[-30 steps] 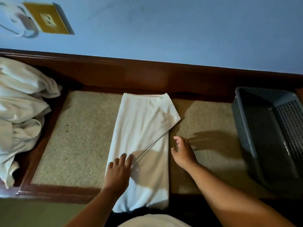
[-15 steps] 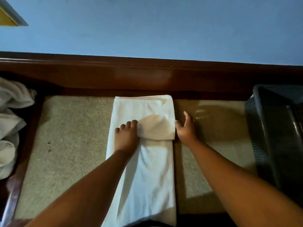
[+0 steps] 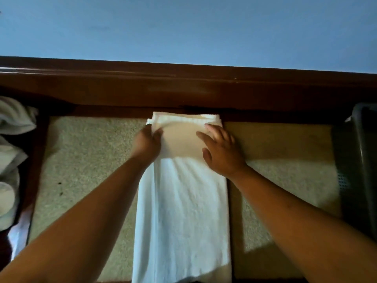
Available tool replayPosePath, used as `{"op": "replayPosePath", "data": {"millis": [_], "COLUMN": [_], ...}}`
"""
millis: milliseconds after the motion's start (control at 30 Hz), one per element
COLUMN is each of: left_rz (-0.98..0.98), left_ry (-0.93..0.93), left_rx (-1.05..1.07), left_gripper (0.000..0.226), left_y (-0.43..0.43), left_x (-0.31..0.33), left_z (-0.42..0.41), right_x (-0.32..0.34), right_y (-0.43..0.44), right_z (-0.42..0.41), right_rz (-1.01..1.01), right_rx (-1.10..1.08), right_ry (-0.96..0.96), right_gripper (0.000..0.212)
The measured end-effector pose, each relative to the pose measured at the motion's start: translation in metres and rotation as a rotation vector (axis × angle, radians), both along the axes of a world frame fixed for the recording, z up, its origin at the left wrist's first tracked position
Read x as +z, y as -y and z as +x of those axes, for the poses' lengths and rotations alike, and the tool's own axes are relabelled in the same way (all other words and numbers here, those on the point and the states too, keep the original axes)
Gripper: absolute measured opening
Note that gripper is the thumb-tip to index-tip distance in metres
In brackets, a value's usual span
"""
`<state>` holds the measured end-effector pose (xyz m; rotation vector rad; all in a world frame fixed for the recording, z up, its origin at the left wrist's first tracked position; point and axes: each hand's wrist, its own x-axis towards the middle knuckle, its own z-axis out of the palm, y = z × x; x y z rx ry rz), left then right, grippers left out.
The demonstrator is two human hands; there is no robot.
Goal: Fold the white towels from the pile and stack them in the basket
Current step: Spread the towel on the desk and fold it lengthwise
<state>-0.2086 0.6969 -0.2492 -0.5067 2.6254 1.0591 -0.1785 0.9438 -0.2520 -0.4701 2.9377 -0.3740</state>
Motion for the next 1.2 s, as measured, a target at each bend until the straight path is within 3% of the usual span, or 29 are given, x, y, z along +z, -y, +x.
{"op": "replayPosePath", "data": {"millis": [133, 367, 600, 800, 933, 1033, 1100, 1200], "left_rz": [-0.048, -0.044, -0.036, 0.099, 0.116, 0.077, -0.006, -0.033], "left_ry": [0.038, 0.262, 0.443, 0.169, 0.296, 0.467, 0.485, 0.325], "left_rx": [0.090, 0.067, -0.094, 0.235, 0.150, -0.028, -0.079, 0.147], "left_gripper": [0.034, 0.066, 0.045, 0.017, 0.039, 0.036, 0.025, 0.027], "left_y": [-0.001, 0.001, 0.002, 0.007, 0.005, 0.003, 0.005, 0.008], "left_x": [0.005, 0.026, 0.028, 0.034, 0.035, 0.035, 0.036, 0.036], "left_z": [-0.004, 0.048, 0.221, 0.316, 0.350, 0.373, 0.388, 0.410], "right_x": [0.000, 0.018, 0.025, 0.033, 0.035, 0.037, 0.036, 0.038], "right_y": [0.002, 0.004, -0.009, -0.006, -0.003, 0.001, 0.003, 0.005], "right_z": [0.003, 0.095, 0.231, 0.303, 0.332, 0.353, 0.370, 0.388], "right_rz": [0.086, 0.098, 0.077, 0.119, 0.168, 0.108, 0.071, 0.149], "right_rx": [-0.078, -0.090, -0.116, -0.152, -0.263, -0.390, -0.455, -0.489], "right_ry": [0.120, 0.275, 0.326, 0.369, 0.469, 0.471, 0.447, 0.492], "right_gripper": [0.061, 0.068, 0.074, 0.077, 0.079, 0.071, 0.053, 0.028]}}
